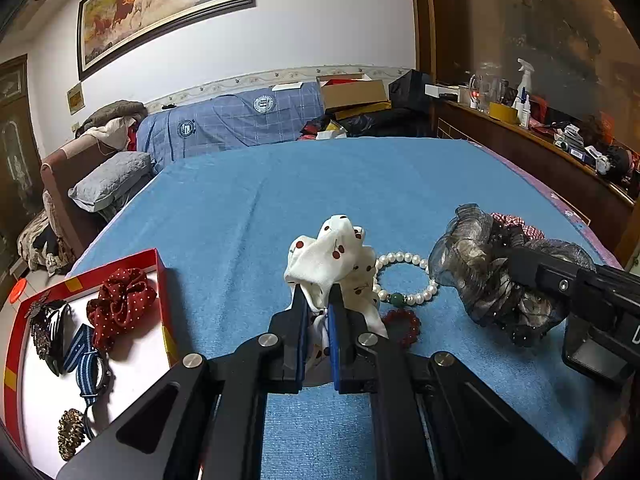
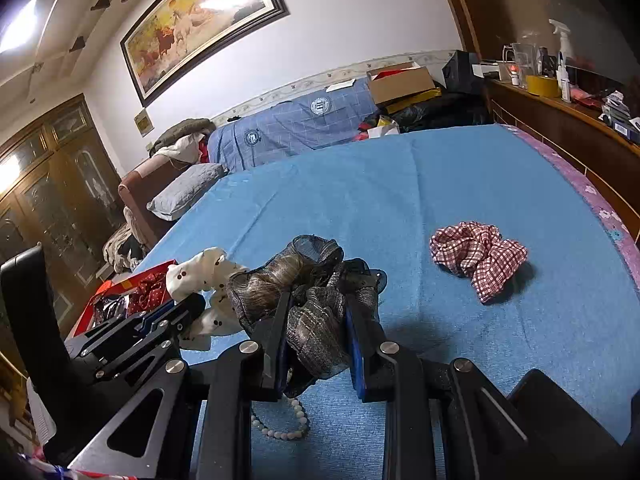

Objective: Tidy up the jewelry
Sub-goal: 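Lift both scrunchies and carry them over the red box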

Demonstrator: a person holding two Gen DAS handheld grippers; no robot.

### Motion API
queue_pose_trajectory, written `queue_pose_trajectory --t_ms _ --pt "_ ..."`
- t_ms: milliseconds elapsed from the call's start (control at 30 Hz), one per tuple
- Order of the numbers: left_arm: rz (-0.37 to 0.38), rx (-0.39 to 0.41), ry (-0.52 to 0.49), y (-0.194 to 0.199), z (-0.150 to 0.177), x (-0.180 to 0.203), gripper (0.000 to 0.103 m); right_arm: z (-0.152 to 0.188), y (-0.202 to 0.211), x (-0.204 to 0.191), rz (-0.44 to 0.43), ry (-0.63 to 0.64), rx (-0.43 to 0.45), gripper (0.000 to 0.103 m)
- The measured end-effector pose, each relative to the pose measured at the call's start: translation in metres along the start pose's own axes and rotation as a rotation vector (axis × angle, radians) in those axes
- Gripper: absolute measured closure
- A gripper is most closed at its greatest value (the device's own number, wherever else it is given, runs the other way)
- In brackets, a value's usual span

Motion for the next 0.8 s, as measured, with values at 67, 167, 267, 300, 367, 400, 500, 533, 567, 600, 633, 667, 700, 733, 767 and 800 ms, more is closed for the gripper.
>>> queue_pose_trajectory --t_ms 67,167,267,300,367,400,500,533,567,600,633,667,700,733,767,800 --pt "0.001 0.0 0.002 0.0 0.0 -0.001 0.095 0.0 0.001 -0.001 -0.003 0.002 0.003 0.077" --pt "-0.002 0.004 0.002 0.0 0.0 -0.001 0.095 0.001 0.002 -0.002 -0.006 0.009 0.008 0.077" --pt "0.001 0.003 0.007 0.0 0.0 -0.002 0.095 0.001 0.002 -0.006 -0.008 0.018 0.008 0.077" --pt "0.0 0.005 0.006 0.0 0.0 -0.002 0.095 0.001 0.002 -0.007 -0.008 0.023 0.007 0.077" --pt "-0.003 0.007 0.004 0.001 0.0 -0.001 0.095 0.001 0.002 -0.008 -0.011 0.031 0.008 0.077" --pt "-0.003 0.008 0.005 0.001 0.0 -0.001 0.095 0.001 0.002 -0.009 -0.011 0.034 0.009 0.077" --pt "-0.004 0.008 0.007 0.001 0.0 -0.001 0.095 0.0 0.003 -0.01 -0.008 0.045 0.015 0.077" --pt "-0.003 0.008 0.008 0.001 -0.001 -0.002 0.095 0.0 0.003 -0.01 -0.009 0.046 0.017 0.077" --pt "-0.002 0.009 0.01 0.002 -0.001 -0.002 0.095 0.0 0.003 -0.011 -0.01 0.047 0.017 0.077" --pt "-0.002 0.009 0.011 0.002 -0.001 -0.002 0.095 0.0 0.003 -0.011 -0.01 0.047 0.018 0.077" --pt "-0.004 0.009 0.012 0.002 -0.001 -0.002 0.095 0.0 0.003 -0.011 -0.01 0.047 0.018 0.077" --pt "-0.004 0.009 0.012 0.002 -0.002 -0.002 0.095 0.0 0.003 -0.011 -0.011 0.047 0.018 0.077" --pt "-0.003 0.008 0.011 0.003 -0.002 -0.002 0.095 0.0 0.003 -0.011 -0.011 0.048 0.018 0.077" --pt "-0.005 0.009 0.012 0.002 -0.002 -0.002 0.095 0.0 0.003 -0.011 -0.011 0.048 0.018 0.077" --pt "-0.004 0.009 0.014 0.003 -0.002 -0.002 0.095 0.0 0.004 -0.011 -0.011 0.047 0.018 0.077" --pt "-0.003 0.009 0.014 0.003 -0.002 -0.002 0.095 0.0 0.004 -0.011 -0.012 0.047 0.019 0.077"
Point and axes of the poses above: each gripper's, at about its wrist camera, not at the fingertips, and y roughly against the way its jaws point, x to its right, z to its underside, the point moved 1 cm from there along -y, roughly the way its jaws point, and after that the axes turned 6 degrees about y, right-handed, at the moved point
